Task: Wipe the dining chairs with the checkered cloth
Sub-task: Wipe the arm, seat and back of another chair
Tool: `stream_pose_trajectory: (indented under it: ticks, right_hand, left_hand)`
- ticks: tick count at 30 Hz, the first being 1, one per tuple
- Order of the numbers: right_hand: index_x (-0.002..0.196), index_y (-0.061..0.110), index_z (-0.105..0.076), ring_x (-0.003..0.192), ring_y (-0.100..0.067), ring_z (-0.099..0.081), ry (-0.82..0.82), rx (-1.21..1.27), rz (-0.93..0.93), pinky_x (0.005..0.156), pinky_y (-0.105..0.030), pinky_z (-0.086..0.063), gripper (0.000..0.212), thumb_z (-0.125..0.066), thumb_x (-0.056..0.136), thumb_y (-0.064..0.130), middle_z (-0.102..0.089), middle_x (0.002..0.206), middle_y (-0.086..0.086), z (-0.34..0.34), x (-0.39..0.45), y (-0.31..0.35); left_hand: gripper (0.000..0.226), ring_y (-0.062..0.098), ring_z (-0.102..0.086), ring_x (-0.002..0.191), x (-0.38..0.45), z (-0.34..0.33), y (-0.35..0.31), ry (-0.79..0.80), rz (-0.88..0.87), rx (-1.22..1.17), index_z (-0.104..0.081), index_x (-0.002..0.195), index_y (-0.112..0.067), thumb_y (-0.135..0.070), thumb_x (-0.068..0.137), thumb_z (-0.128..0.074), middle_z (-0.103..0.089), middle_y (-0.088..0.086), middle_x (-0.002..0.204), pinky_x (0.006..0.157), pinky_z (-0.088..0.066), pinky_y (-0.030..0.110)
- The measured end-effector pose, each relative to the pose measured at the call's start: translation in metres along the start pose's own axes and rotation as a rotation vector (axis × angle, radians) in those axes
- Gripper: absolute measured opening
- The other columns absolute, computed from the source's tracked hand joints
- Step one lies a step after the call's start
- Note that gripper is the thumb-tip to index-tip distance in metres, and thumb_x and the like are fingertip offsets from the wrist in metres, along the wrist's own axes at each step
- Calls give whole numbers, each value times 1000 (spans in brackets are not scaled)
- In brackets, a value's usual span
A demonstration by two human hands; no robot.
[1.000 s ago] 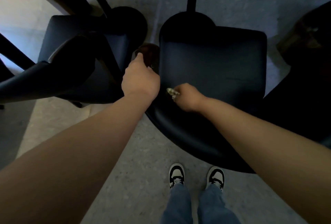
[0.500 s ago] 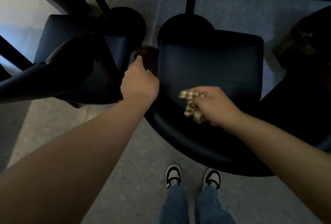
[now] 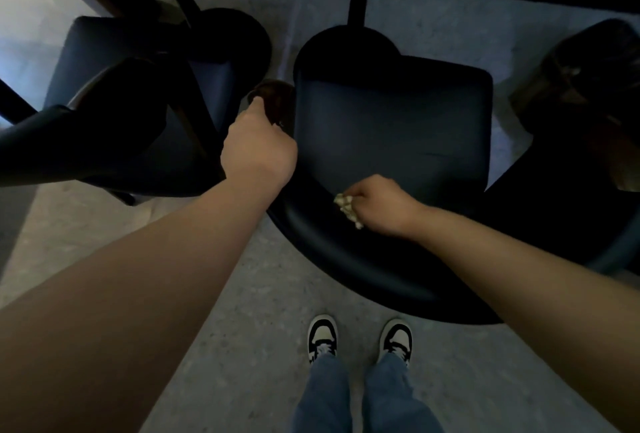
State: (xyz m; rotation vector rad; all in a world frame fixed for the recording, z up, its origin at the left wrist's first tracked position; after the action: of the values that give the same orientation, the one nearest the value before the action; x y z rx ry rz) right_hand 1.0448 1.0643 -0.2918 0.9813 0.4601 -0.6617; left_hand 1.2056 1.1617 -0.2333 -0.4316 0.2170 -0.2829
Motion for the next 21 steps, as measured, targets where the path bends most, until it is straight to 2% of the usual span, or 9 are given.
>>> stream_pose_trajectory:
  ticks: [2, 4, 7, 9, 12, 15, 17, 19, 21]
  right_hand:
    - [96, 19, -74, 54, 6, -60, -46, 114, 85, 58, -6, -44, 36, -42, 87, 3, -65, 62, 15, 6, -30, 14]
    - [109, 20, -71, 72, 3, -66, -93, 113, 172, 69, -4, -46, 41, -40, 88, 4, -72, 80, 12, 7, -61, 23]
    - [121, 22, -66, 102, -5, -60, -144, 44, 251, 88, -8, -42, 43, -40, 89, 8, -69, 112, 5, 10, -86, 34]
    - [115, 22, -69, 96, -5, -63, -190, 78, 257, 85, -13, -46, 41, -42, 88, 9, -72, 102, 6, 22, -82, 45]
    - [99, 16, -73, 63, -1, -65, -269, 195, 239, 61, -14, -52, 37, -40, 88, 4, -67, 66, 15, 32, -58, 62]
    - [104, 11, -69, 63, -7, -63, -143, 79, 189, 70, -24, -56, 34, -41, 87, 3, -65, 74, 9, 6, -43, 71]
    - [108, 11, -70, 60, -4, -54, -133, -3, 182, 71, -21, -52, 33, -45, 86, 3, -62, 75, 7, -1, -46, 67]
    - [108, 12, -71, 62, -7, -58, -112, -57, 161, 73, -23, -54, 31, -50, 85, 4, -63, 75, 7, 0, -51, 58]
    - [105, 11, -71, 74, -18, -66, -61, -143, 120, 77, -33, -57, 27, -54, 84, 8, -69, 88, -5, 4, -59, 41]
  left_hand:
    - [47, 33, -58, 109, 0, -1, 0, 6, 0, 1, -44, 140, -19, -22, 93, -51, -58, 11, 125, 73, -39, 35]
    - [46, 34, -57, 109, 0, -1, 0, 15, 1, -7, -44, 139, -18, -22, 93, -51, -57, 12, 126, 74, -39, 36]
    - [46, 34, -57, 110, -1, 1, -2, 29, -3, -6, -44, 139, -18, -22, 93, -50, -57, 11, 127, 75, -38, 36]
    - [46, 34, -56, 111, -2, 1, -3, 39, -6, -13, -44, 139, -17, -21, 93, -50, -56, 12, 128, 76, -39, 36]
    - [48, 36, -54, 116, -3, 2, -4, 58, 0, -8, -44, 140, -17, -23, 93, -50, -54, 12, 132, 85, -44, 41]
    - [48, 38, -55, 116, -3, 2, -4, 51, 5, -3, -45, 139, -17, -23, 92, -50, -56, 13, 131, 89, -46, 43]
    - [48, 38, -54, 117, -4, 2, -4, 44, 3, 3, -46, 139, -17, -23, 92, -50, -56, 13, 131, 91, -46, 44]
    - [48, 38, -54, 117, -3, 4, -2, 42, 6, 15, -46, 139, -17, -23, 92, -50, -56, 14, 131, 92, -46, 45]
    - [48, 39, -53, 117, -4, 3, -4, 57, -1, 20, -45, 140, -16, -23, 92, -49, -55, 14, 131, 93, -45, 46]
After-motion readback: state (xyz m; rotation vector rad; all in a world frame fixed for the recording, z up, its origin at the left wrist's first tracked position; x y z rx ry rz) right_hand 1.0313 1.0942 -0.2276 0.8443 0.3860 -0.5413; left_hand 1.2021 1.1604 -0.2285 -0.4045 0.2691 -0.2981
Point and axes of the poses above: each hand's wrist, its own x-axis towards the middle knuckle, its own z-axis out of the back of the hand, y = z × x, the point moved 8 cm from there along x, towards the middle knuckle
